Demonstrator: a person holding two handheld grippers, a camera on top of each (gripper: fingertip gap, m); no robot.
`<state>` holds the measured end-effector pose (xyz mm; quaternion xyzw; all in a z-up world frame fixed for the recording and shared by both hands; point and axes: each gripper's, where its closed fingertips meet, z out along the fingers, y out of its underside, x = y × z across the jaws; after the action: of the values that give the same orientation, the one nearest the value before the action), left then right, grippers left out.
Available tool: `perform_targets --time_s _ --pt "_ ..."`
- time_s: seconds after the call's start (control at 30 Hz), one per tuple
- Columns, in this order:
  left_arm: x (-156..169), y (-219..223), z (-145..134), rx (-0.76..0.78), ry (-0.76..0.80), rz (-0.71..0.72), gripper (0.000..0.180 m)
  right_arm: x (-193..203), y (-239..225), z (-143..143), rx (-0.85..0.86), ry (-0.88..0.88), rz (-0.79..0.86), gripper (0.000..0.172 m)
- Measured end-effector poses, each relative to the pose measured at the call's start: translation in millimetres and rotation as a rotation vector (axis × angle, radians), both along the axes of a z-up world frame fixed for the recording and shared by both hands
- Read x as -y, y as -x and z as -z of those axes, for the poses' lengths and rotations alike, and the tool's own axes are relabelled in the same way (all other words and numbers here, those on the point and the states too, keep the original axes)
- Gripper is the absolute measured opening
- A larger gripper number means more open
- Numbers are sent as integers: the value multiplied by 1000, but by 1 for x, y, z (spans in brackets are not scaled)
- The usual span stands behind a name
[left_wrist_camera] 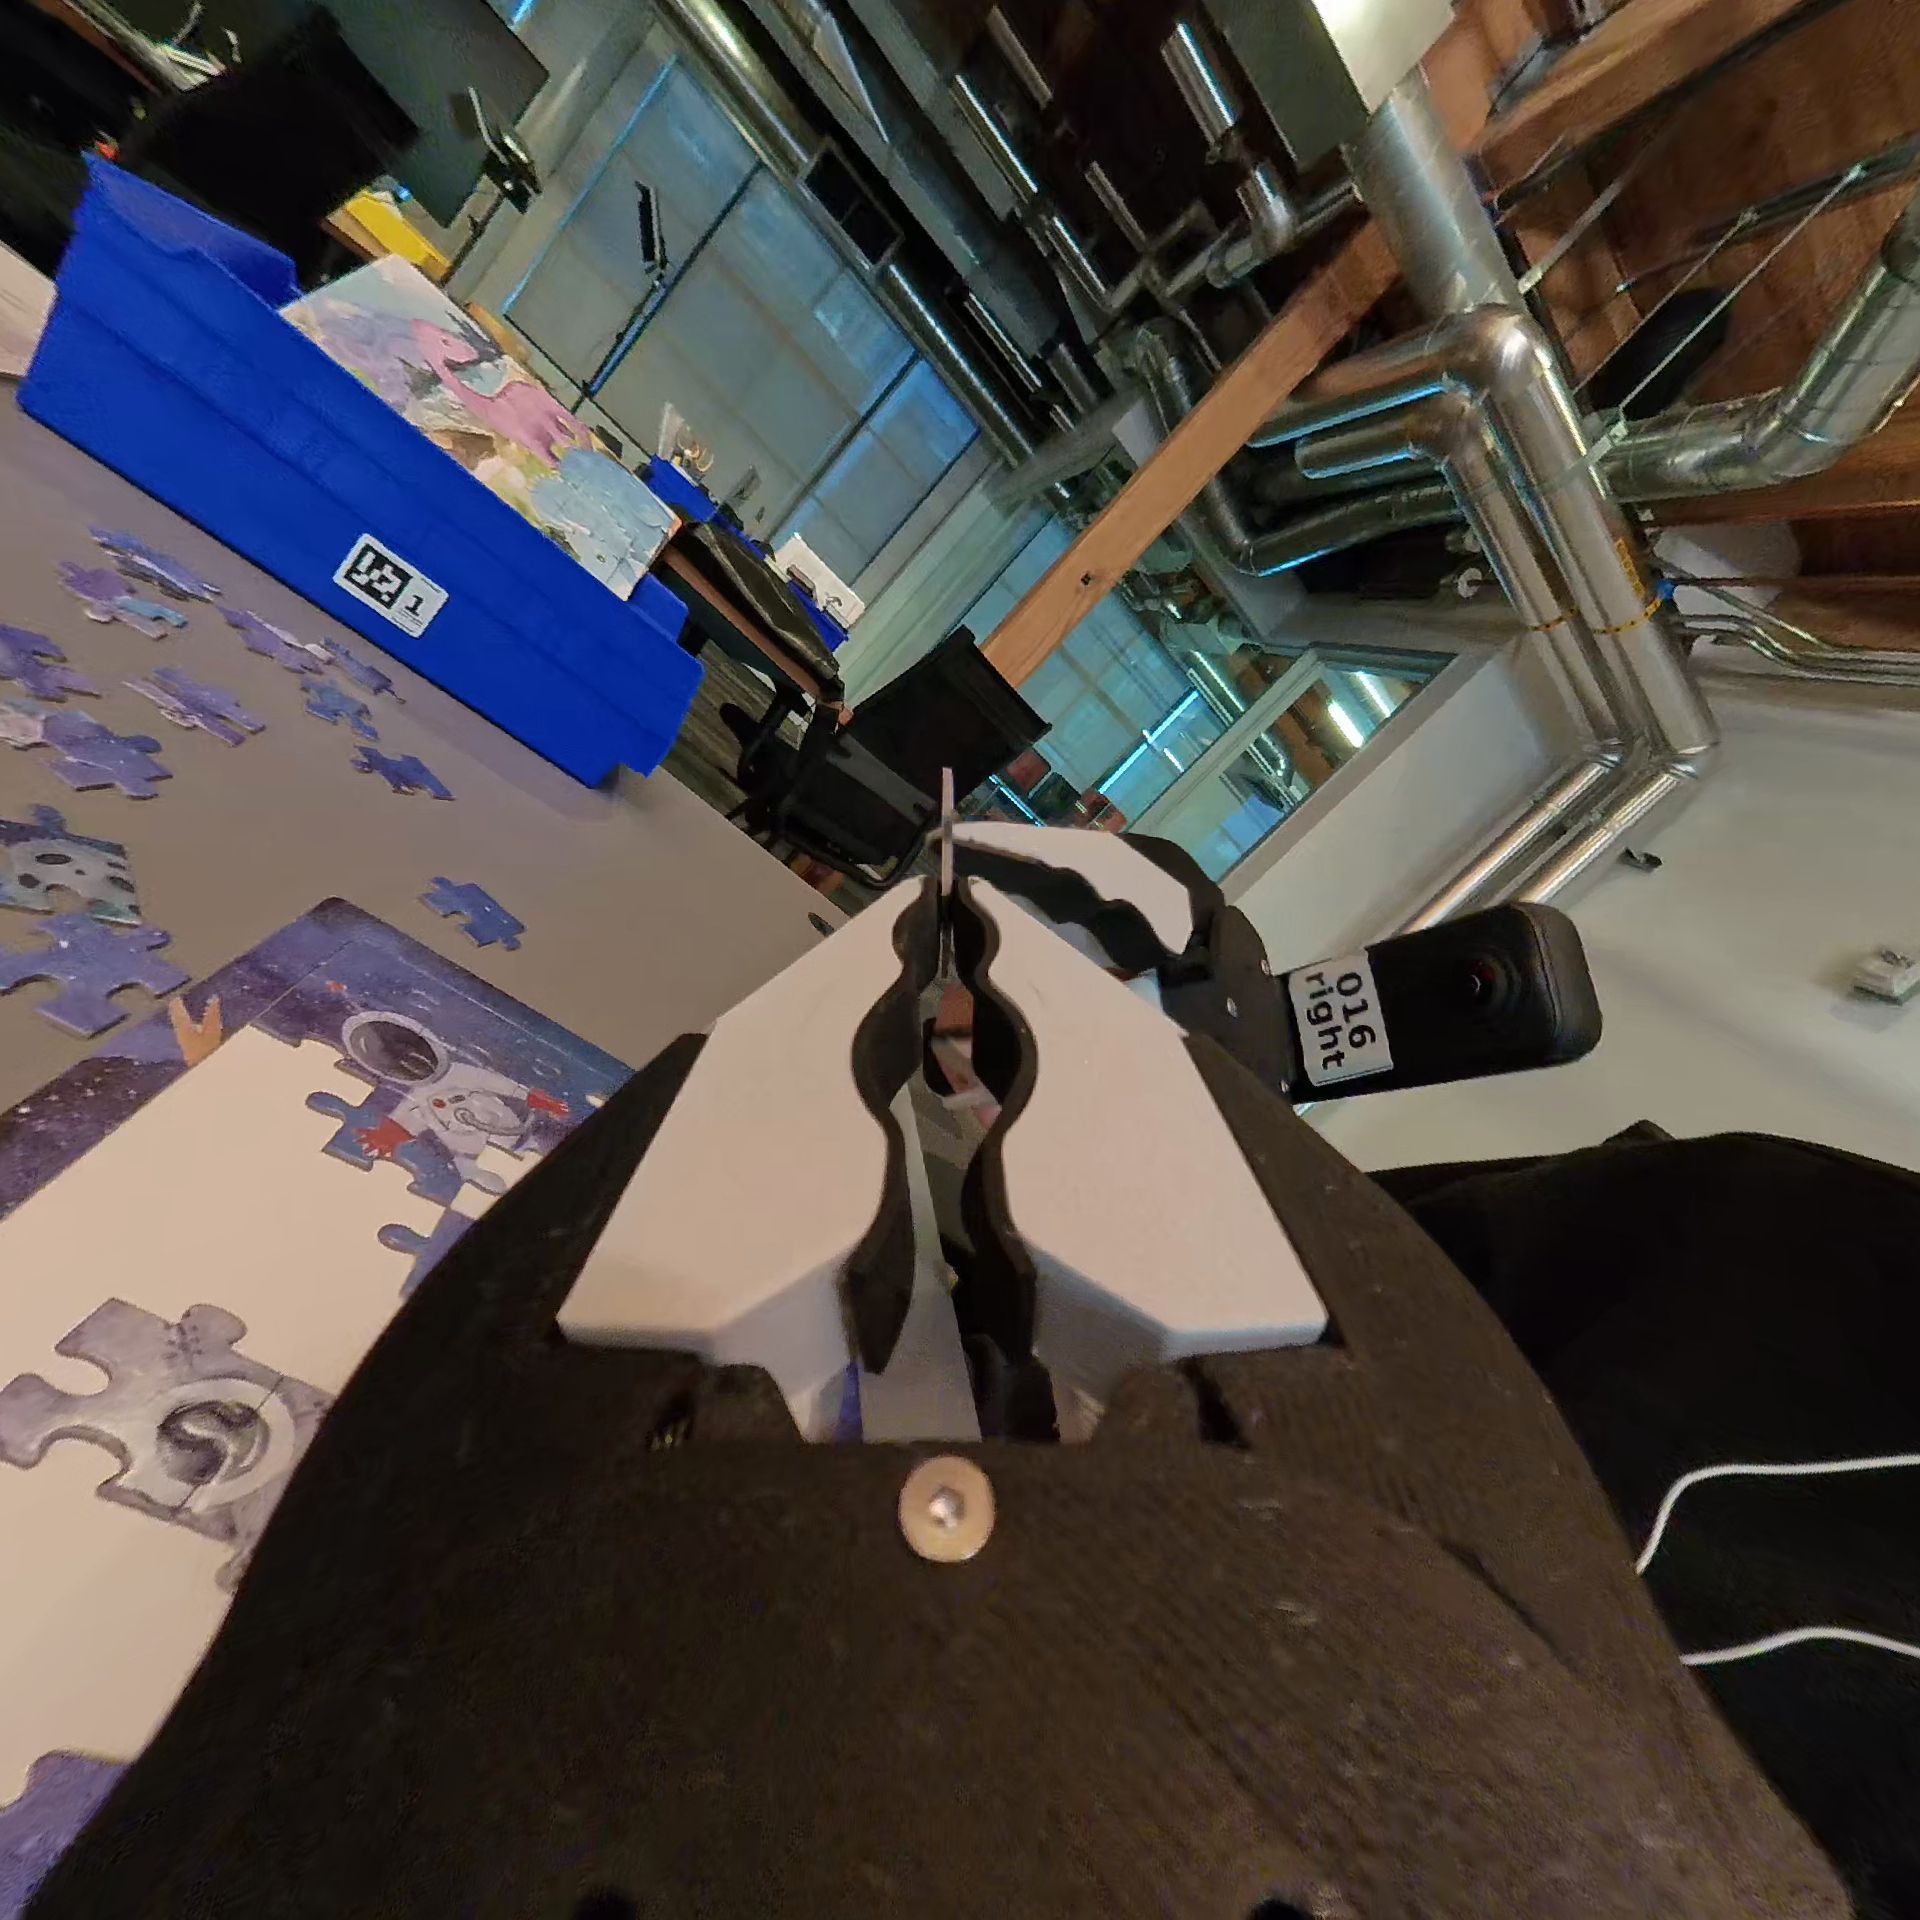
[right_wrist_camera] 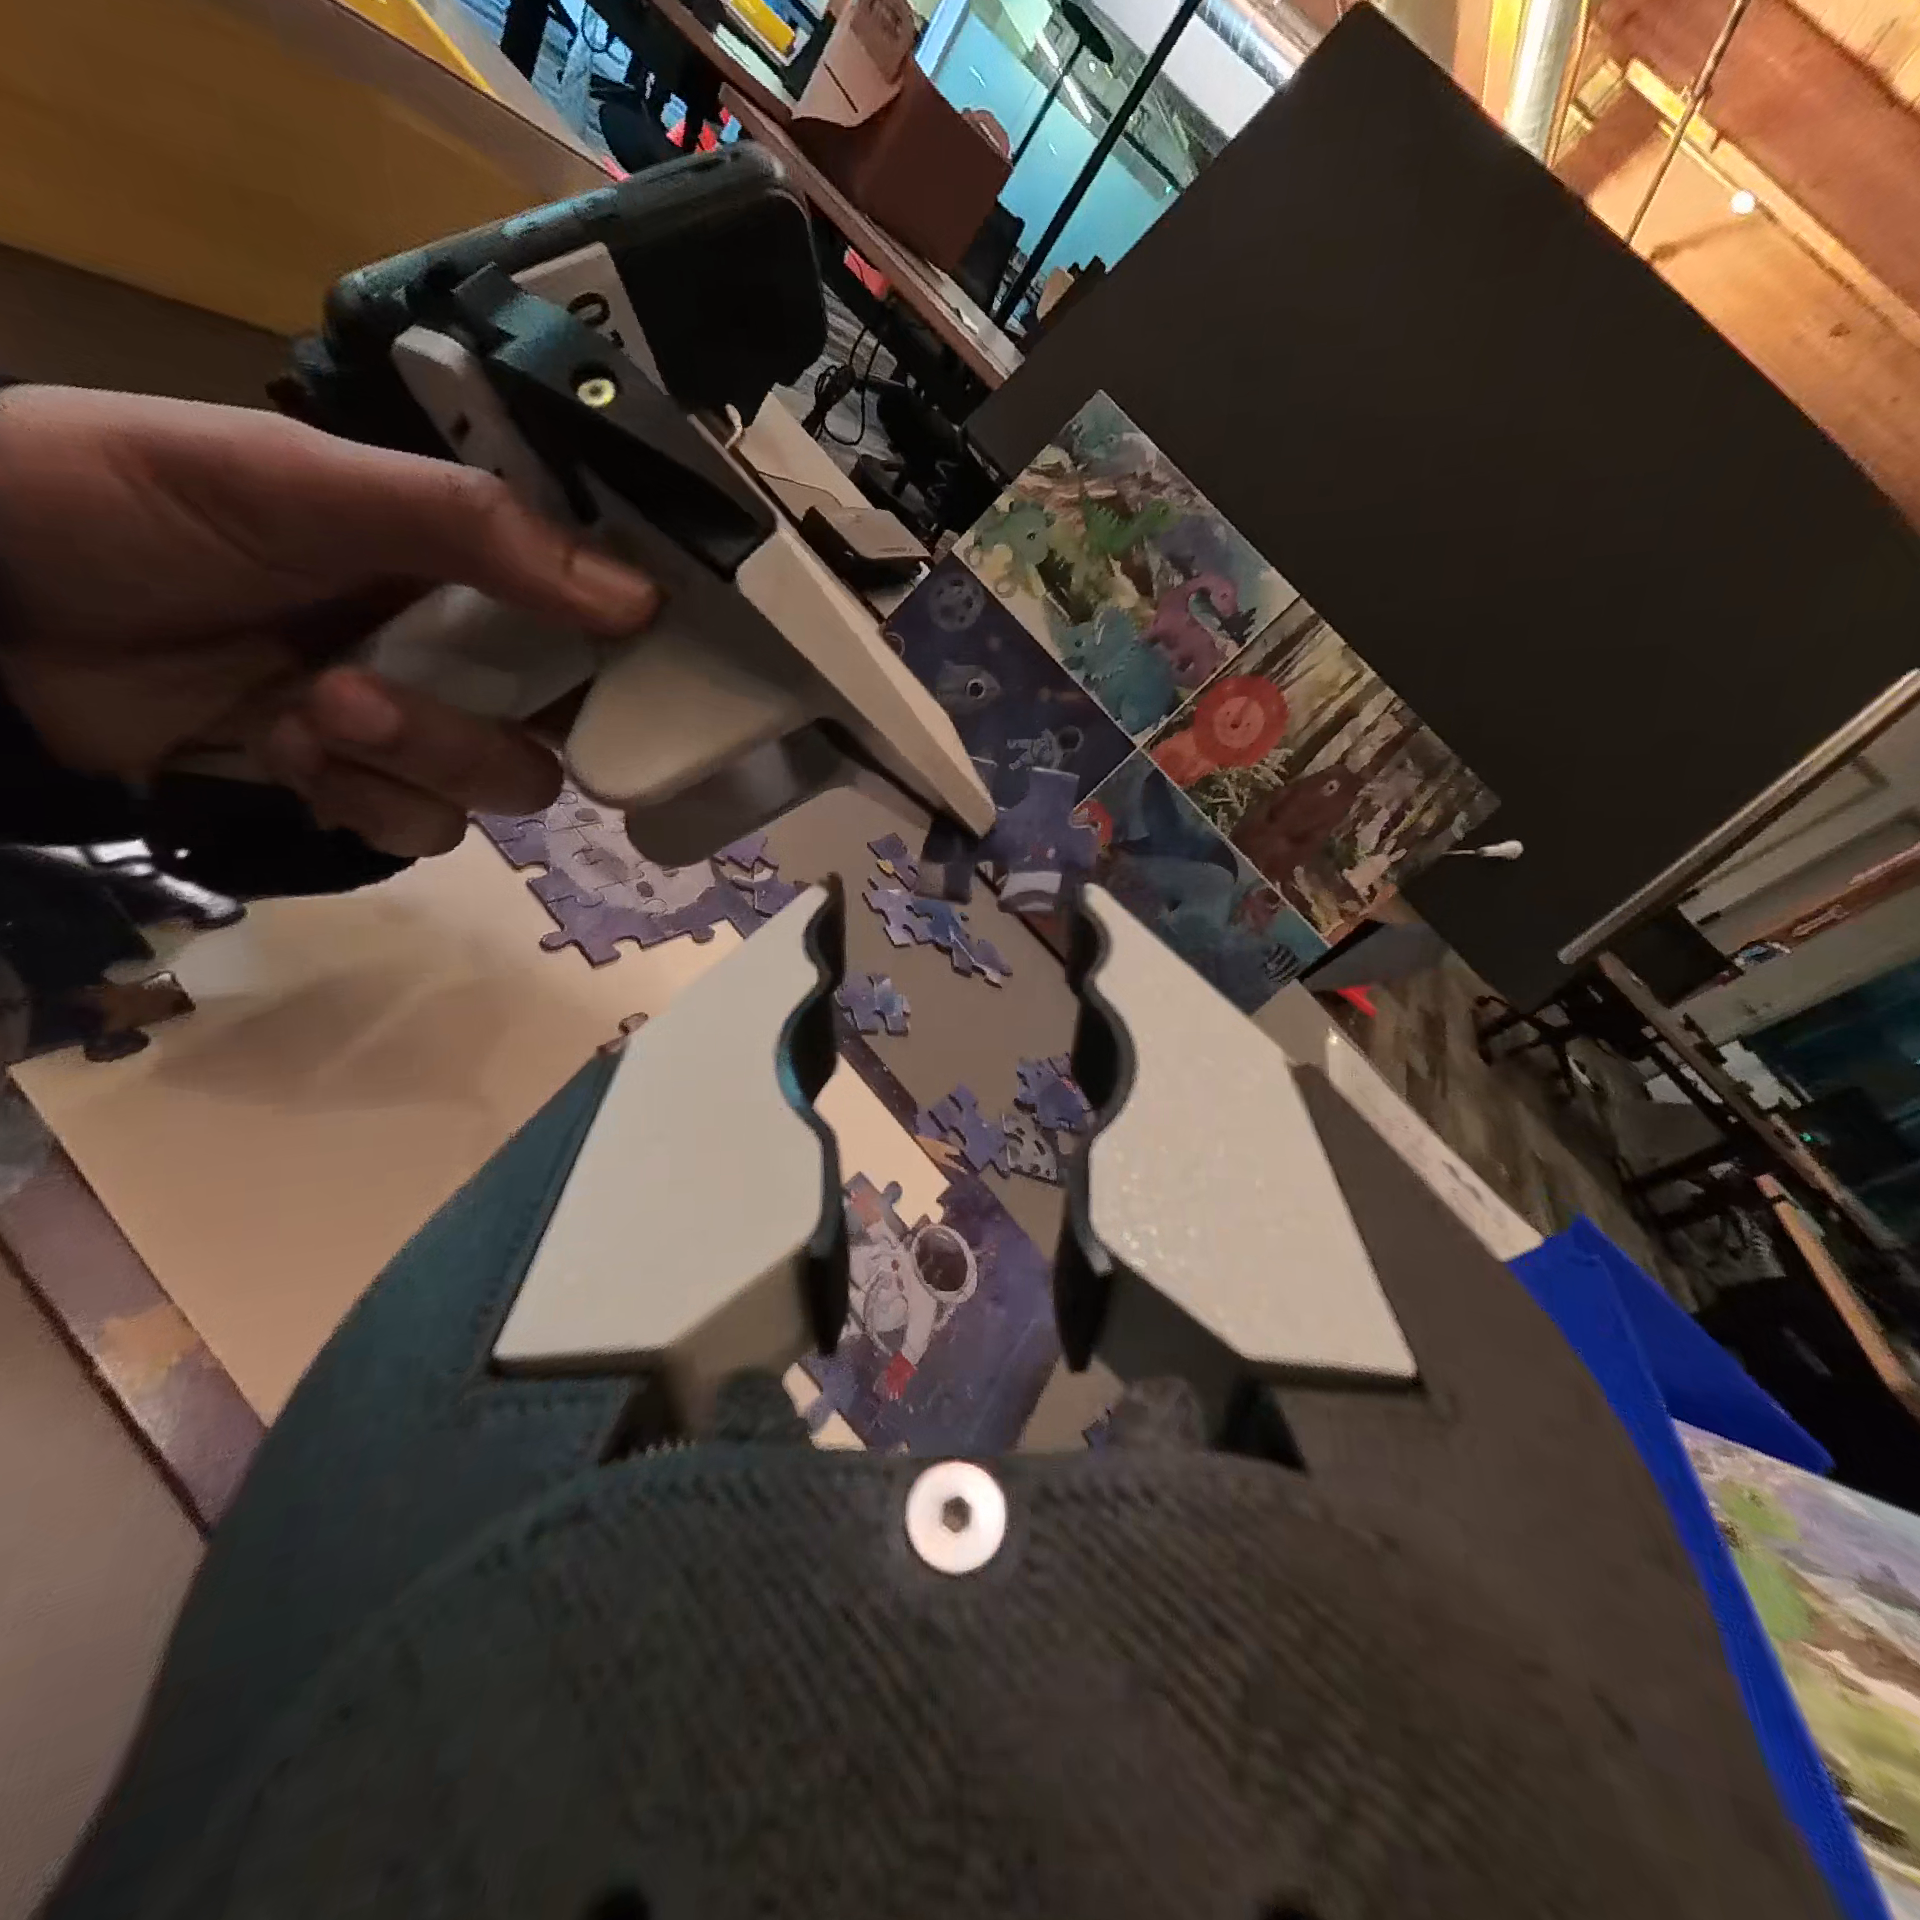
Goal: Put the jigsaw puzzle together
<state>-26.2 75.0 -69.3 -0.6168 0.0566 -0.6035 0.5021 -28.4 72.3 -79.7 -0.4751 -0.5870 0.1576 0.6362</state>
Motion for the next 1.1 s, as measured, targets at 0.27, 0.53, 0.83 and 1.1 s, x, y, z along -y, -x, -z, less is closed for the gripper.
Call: perform_targets --time_s 0.27,0.53,0.83,1.1 --pt "-2 -3 6 1 31 23 17 -8 -10 -3 21 4 5 26" --pt "-9 35 10 -55 27 -128 44 -45 -56 11 27 128 23 25" --pt "-19 41 31 -328 21 -256 43 -84 -50 75 237 205 -238 26" --pt "-36 40 52 -562 64 -315 45 -152 -57 47 56 245 -224 26"
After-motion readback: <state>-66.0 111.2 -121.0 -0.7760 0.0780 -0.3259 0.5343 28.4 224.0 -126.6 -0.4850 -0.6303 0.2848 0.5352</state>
